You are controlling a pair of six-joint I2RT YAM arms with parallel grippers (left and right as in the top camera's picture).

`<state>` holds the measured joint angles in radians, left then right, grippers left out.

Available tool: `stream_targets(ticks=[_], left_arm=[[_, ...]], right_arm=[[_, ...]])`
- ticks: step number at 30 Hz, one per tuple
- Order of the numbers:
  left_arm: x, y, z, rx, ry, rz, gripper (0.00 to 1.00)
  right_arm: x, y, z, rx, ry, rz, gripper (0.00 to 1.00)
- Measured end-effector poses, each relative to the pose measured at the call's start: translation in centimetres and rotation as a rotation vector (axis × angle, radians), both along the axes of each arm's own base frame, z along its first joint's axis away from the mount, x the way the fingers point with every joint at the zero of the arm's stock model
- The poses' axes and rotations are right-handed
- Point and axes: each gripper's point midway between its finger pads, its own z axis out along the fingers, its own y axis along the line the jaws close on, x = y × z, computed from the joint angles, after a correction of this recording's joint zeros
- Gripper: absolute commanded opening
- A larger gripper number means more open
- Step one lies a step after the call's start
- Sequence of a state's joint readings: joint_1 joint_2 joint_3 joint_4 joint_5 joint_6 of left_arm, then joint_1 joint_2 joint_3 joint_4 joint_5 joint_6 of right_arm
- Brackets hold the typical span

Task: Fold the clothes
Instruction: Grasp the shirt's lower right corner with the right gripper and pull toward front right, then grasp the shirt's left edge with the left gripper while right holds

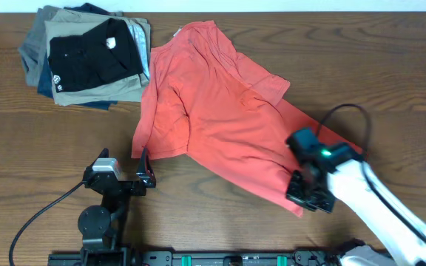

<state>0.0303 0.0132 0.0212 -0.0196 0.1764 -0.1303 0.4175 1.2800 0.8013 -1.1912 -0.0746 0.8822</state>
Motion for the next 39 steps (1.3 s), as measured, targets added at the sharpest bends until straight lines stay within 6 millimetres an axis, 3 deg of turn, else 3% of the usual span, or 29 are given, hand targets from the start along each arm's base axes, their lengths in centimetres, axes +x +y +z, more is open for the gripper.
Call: stream_targets(ticks=[13,21,26,31,39], left_arm=[[0.0,0.0,0.0,0.0,0.0,0.0,0.98],[0.0,0.0,0.0,0.0,0.0,0.0,0.98],[0.0,0.0,0.0,0.0,0.0,0.0,0.98],[0.0,0.0,0.0,0.0,0.0,0.0,0.98],[0.0,0.0,0.0,0.0,0.0,0.0,0.98]], right_arm=[[-2.0,-5.2,7.1,0.063,-0.269,-0.147,0.01],[-0.3,-6.0,14.2,0.07,-0.456,-0.12,0.03],[0.7,-7.2,17.4,0.025,-0.54,-0.14,0.04],[1.4,-8.2,19.0,-0.005,-0.569,-0.169,0.03],[0.5,-8.2,18.0,-0.014,-0.474,-0.147,0.05]])
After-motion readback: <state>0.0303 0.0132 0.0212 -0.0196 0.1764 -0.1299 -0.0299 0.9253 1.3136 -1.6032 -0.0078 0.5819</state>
